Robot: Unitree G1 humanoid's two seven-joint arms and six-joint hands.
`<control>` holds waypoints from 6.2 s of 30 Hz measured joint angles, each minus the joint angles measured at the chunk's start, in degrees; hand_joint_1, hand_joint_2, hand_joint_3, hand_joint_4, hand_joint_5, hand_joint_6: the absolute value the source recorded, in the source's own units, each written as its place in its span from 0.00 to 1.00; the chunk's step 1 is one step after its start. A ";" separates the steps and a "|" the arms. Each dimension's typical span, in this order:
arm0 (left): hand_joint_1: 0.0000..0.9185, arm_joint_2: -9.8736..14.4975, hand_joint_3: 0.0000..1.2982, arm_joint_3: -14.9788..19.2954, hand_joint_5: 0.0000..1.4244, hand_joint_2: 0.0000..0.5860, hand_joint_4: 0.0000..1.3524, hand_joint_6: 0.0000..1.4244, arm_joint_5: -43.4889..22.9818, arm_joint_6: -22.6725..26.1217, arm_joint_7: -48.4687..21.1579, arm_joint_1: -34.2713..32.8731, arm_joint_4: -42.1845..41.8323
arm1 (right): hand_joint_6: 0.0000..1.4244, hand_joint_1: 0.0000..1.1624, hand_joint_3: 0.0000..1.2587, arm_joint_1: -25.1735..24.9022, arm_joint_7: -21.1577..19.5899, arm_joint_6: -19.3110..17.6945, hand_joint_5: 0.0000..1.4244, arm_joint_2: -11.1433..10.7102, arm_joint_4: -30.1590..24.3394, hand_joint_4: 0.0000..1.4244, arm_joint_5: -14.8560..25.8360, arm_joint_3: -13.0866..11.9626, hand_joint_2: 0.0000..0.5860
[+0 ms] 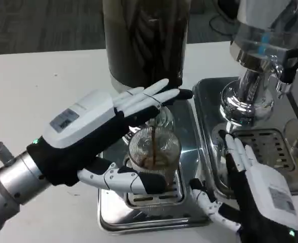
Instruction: Grasp the cup under the faucet to collect the drink, then remove the cup.
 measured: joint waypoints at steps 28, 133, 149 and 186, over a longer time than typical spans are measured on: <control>0.00 1.12 0.10 -1.71 0.13 0.18 0.00 0.04 1.31 0.70 4.07 0.79 -0.76 | 0.03 0.59 0.00 -8.37 15.89 -0.29 0.00 1.46 2.27 0.00 19.24 -4.48 0.31; 0.00 -18.55 0.05 17.14 0.10 0.31 0.00 0.04 -14.13 -7.78 20.41 22.32 30.68 | 0.23 0.68 0.00 -17.26 12.72 -17.65 0.01 8.42 23.47 0.00 28.68 -1.58 0.26; 0.00 -18.53 0.07 17.04 0.11 0.31 0.00 0.05 -13.67 -8.33 20.75 22.66 30.78 | 0.32 0.73 0.00 -17.80 10.20 -18.89 0.14 8.74 25.08 0.08 27.43 -0.97 0.26; 0.00 -18.51 0.08 17.18 0.12 0.31 0.00 0.05 -16.17 -7.92 18.99 23.65 30.72 | 0.84 0.81 0.17 -17.38 3.82 -22.15 0.54 10.72 27.46 0.38 25.45 -0.72 0.28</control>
